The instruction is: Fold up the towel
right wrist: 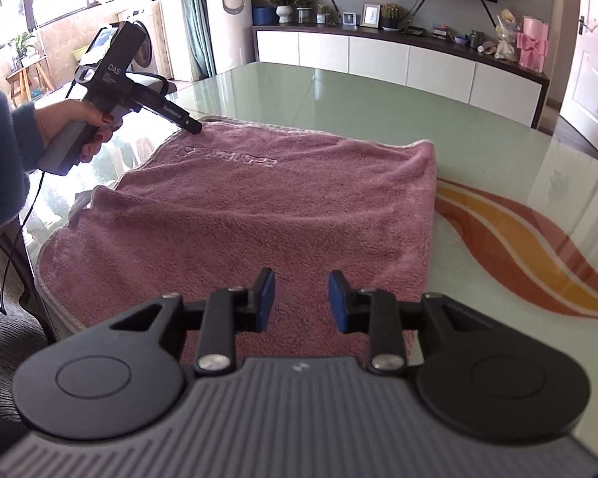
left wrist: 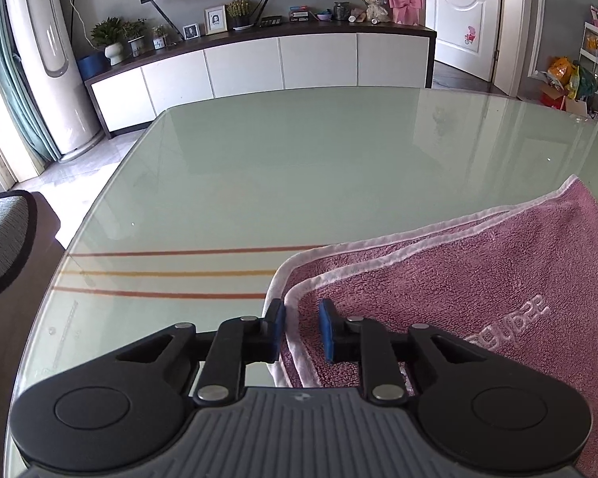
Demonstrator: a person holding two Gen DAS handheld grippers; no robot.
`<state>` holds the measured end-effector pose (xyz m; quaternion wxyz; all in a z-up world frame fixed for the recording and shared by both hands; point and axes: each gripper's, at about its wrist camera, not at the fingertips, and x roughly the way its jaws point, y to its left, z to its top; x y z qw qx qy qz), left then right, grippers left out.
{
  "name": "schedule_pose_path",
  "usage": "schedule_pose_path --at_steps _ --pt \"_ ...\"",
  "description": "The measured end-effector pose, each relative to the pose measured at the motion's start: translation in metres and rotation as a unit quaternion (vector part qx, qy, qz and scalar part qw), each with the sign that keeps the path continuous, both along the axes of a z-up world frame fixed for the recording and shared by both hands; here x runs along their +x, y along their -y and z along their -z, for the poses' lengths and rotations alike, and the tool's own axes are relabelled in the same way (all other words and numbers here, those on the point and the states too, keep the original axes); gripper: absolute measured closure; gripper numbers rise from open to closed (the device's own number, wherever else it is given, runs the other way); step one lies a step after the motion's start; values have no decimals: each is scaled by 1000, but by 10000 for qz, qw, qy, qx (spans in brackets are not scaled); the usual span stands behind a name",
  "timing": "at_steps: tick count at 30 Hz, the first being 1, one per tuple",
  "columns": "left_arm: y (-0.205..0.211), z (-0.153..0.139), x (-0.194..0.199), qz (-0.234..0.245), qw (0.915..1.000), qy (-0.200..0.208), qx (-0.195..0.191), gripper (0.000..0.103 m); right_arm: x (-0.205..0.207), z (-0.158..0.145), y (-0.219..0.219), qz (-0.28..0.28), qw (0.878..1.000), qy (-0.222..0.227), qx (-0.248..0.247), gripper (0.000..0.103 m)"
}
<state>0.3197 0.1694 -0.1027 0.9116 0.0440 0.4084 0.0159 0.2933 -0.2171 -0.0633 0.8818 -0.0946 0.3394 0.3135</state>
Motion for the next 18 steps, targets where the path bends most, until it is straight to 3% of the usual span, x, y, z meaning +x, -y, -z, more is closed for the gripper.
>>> schedule_pose_path --at_steps 6,7,9,10,13,18 --pt "-4 2 0 -39 9999 44 -88 79 3 4 -9 -150 9999 -14 23 74" --pt "-4 3 0 -27 10000 55 -75 80 3 5 -10 -171 9998 -20 30 74" --pt "-3 3 -2 66 9998 83 -138 97 4 7 -11 -169 9998 -50 16 74" --pt "-2 3 -1 88 9998 87 -155 99 5 8 -11 -165 9998 -67 9 74" --pt "3 2 -3 156 9998 132 23 100 6 9 -11 -163 9998 -83 31 74" --pt "3 -5 -5 142 9992 375 -67 101 8 14 -12 -170 9997 -147 2 74"
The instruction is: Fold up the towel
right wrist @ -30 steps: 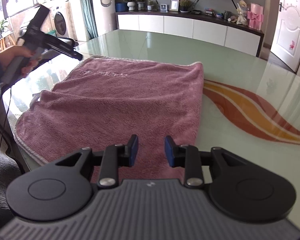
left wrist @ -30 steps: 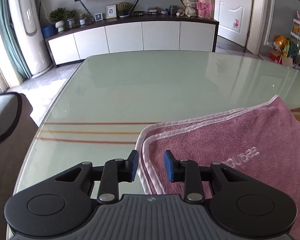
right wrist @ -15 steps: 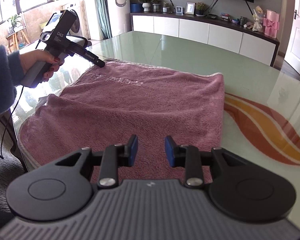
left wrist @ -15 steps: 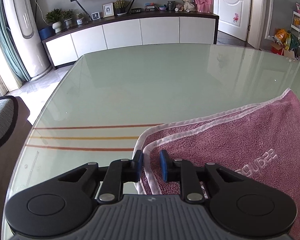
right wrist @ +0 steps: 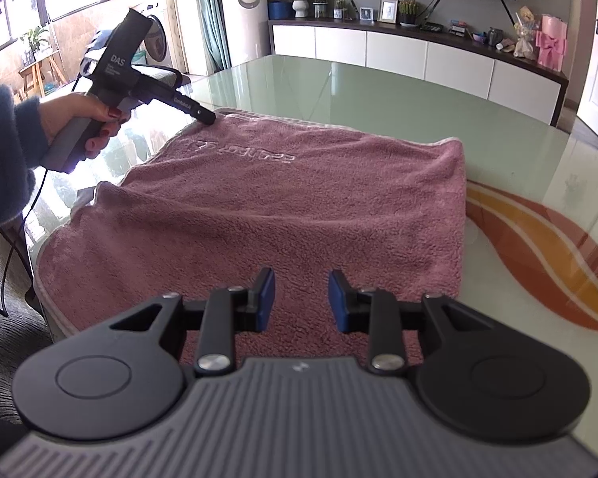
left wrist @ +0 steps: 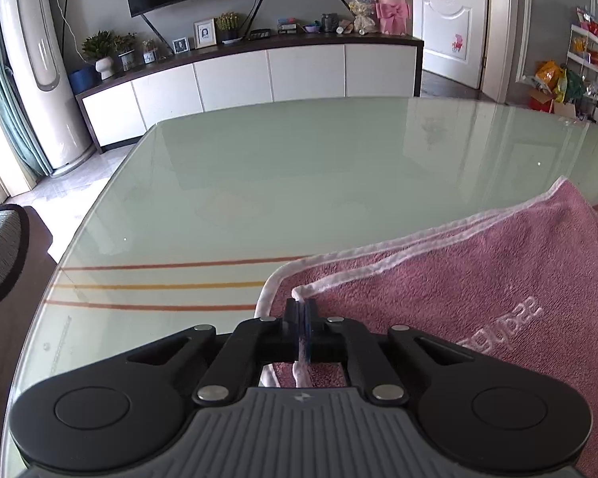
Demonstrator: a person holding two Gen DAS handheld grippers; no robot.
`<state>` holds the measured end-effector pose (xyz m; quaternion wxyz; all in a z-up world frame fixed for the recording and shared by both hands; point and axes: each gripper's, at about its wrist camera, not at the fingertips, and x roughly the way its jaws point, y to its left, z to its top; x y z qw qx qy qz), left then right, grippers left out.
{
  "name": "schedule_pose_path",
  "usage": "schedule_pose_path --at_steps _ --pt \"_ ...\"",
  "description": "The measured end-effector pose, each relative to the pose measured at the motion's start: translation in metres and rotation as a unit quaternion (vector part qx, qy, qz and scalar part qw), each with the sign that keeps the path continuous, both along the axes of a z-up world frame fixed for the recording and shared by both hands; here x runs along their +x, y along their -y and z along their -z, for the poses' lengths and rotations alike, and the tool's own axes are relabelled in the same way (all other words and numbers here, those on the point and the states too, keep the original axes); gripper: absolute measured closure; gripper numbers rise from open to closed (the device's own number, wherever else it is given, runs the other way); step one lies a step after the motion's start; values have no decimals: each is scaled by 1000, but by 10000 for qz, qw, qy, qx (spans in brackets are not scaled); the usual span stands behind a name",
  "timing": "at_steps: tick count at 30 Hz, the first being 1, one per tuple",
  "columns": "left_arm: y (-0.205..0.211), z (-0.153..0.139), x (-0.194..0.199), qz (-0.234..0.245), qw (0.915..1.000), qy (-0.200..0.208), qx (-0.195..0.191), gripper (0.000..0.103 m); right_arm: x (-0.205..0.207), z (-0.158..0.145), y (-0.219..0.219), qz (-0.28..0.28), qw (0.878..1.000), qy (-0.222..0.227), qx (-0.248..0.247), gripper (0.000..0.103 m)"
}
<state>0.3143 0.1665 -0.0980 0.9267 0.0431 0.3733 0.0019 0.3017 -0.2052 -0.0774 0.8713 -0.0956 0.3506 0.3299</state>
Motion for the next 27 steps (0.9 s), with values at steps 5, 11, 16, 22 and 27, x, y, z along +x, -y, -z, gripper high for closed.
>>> schedule_pose_path --at_steps 5,11,16,22,27 --pt "-2 -9 5 -25 9998 198 -9 101 2 5 0 -13 10000 -52 -40 74" --pt "-4 -2 14 -260 9995 182 75 101 3 11 -1 6 9998 -76 -174 74" --pt "-5 7 16 -354 9993 98 80 100 6 8 1 45 9999 -1 -135 74" --pt "-3 10 16 -425 9990 68 125 99 69 -5 -19 321 9991 286 55 79" --pt "-4 10 16 -479 9987 61 191 94 134 -3 -35 760 9965 329 137 80"
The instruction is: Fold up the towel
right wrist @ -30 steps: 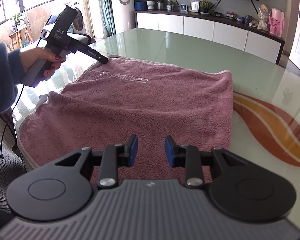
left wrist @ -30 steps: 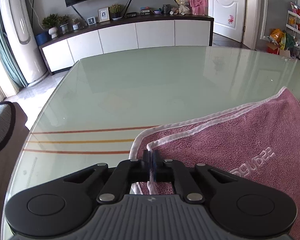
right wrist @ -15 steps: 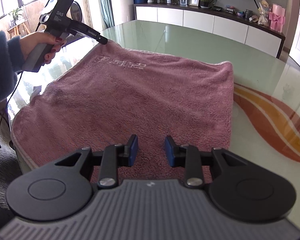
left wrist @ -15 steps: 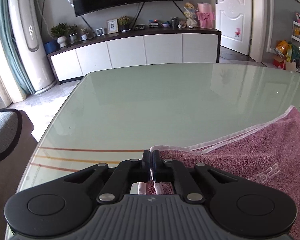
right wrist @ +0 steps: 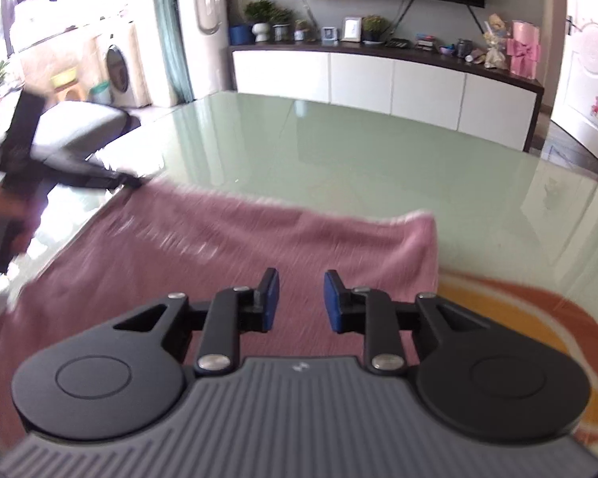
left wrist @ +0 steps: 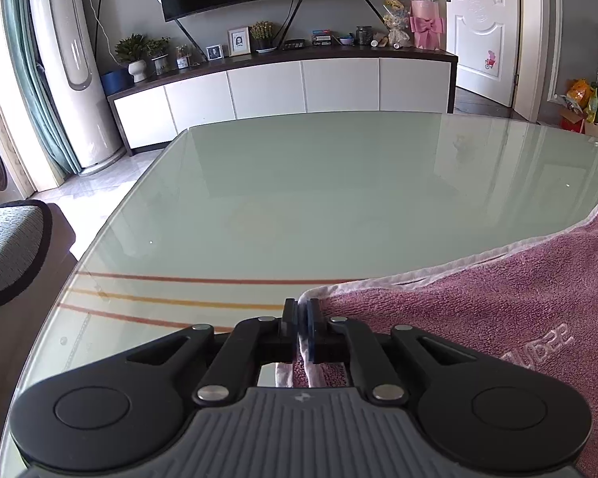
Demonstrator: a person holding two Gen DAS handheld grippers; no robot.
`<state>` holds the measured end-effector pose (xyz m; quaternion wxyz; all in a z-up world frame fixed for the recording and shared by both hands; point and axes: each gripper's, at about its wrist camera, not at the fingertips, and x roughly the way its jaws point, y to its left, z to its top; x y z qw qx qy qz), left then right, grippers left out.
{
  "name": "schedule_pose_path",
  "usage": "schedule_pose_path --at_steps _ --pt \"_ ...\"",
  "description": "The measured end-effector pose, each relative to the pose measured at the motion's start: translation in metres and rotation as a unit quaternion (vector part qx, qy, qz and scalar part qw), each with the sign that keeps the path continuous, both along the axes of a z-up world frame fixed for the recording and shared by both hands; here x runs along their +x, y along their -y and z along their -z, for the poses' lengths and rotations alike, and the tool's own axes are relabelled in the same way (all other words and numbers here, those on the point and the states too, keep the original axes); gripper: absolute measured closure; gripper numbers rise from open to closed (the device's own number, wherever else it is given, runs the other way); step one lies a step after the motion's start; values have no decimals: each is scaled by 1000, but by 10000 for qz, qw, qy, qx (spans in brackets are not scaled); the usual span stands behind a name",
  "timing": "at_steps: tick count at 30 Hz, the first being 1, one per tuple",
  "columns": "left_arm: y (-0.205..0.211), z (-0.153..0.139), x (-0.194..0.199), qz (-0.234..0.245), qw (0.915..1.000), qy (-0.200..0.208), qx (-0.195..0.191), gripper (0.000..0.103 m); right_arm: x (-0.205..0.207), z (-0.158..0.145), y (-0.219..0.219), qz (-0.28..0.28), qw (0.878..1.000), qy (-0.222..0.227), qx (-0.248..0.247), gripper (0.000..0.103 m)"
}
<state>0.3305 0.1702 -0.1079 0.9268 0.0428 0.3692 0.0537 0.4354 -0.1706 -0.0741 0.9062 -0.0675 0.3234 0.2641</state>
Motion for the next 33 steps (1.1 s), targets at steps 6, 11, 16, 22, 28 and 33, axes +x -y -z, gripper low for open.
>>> schedule_pose_path --at_steps 6,11,16,22,28,33 --pt "-5 -1 1 18 10000 -24 -73 94 39 18 4 367 9986 -191 -331 83" --pt "-5 -1 1 -4 9999 -32 -97 91 47 24 13 618 9974 -233 -276 86" --pt "-7 -6 -2 -96 9999 -7 -142 89 43 23 10 695 9968 -129 -364 86" --pt "29 -23 -27 479 9985 229 144 82 35 15 1 429 9986 -14 -293 86" --pt "51 -22 -42 769 9959 254 412 82 42 24 4 522 9973 -133 -499 85" --pt "56 -24 -46 1183 9928 196 11 81 43 25 4 631 9963 -84 -574 85"
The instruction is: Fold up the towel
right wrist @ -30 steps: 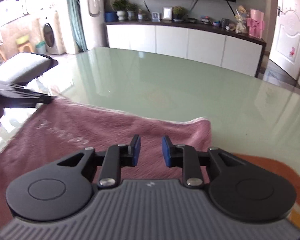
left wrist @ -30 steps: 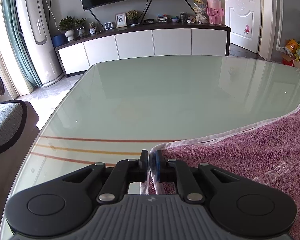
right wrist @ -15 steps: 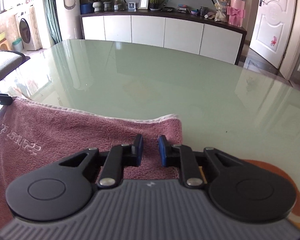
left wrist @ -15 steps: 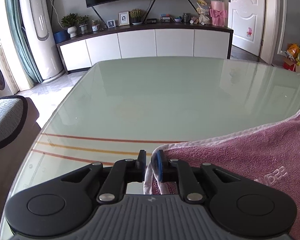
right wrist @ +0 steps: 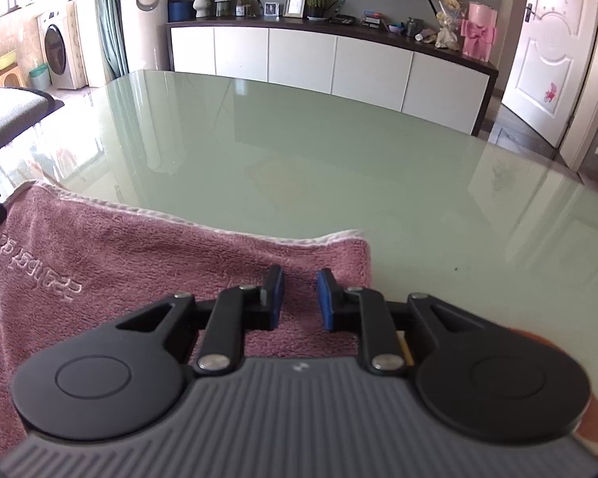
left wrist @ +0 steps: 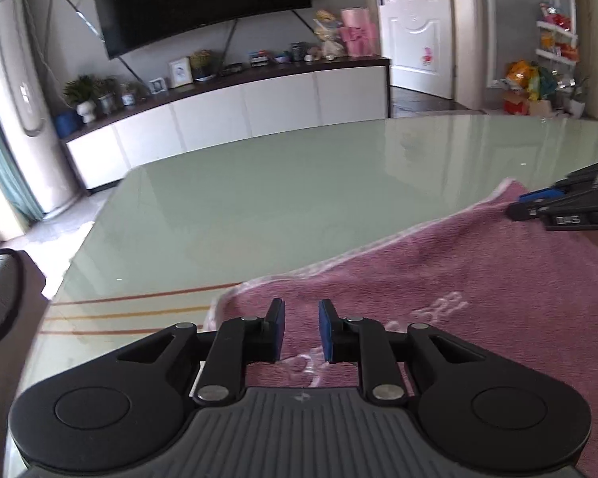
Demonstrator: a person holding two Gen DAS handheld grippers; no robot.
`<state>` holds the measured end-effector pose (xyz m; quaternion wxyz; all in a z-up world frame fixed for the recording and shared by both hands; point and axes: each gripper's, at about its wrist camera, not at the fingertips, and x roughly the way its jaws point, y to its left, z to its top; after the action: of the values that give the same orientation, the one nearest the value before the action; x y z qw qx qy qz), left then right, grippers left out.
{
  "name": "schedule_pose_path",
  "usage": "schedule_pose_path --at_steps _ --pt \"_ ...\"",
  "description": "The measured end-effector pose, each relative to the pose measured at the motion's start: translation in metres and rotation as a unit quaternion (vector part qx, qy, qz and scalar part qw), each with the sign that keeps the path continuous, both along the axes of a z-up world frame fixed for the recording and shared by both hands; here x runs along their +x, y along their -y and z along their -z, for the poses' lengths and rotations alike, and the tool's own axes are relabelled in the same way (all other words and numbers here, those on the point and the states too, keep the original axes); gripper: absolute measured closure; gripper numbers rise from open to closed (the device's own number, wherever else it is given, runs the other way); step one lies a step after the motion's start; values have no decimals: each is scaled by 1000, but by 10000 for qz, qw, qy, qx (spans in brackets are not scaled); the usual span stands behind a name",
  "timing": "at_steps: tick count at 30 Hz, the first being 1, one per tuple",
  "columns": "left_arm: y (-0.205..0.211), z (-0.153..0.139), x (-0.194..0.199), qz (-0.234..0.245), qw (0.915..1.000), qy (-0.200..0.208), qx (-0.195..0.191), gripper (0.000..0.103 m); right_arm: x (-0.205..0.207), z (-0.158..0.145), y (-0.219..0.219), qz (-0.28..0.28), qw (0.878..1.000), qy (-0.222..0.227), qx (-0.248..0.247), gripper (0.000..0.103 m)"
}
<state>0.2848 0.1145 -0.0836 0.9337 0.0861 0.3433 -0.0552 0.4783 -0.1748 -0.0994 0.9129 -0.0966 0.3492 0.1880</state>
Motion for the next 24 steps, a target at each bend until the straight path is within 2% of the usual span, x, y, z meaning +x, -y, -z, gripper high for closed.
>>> schedule_pose_path --at_steps 4,7,9,12,15,18,24 --pt "6 10 5 243 9994 -232 -34 80 -2 -1 1 83 9999 20 -60 82" --pt "2 22 14 61 9987 -493 131 79 -9 -1 3 77 9998 52 -178 79" --pt "-13 25 19 -168 9981 -568 -155 69 -17 -2 6 42 9996 67 -264 79" --pt "-32 22 23 -592 9955 -622 -403 70 -29 -2 15 50 9996 52 -282 79" --pt "-44 13 18 -810 9933 -598 -562 70 -48 -5 23 24 9997 17 -249 78" --pt "-44 1 0 -664 9943 -533 -634 70 -73 -7 31 -73 9997 -2 -213 78" --pt "-24 -6 -48 -21 9977 -538 -424 69 -120 -11 49 -178 9997 -14 -135 77"
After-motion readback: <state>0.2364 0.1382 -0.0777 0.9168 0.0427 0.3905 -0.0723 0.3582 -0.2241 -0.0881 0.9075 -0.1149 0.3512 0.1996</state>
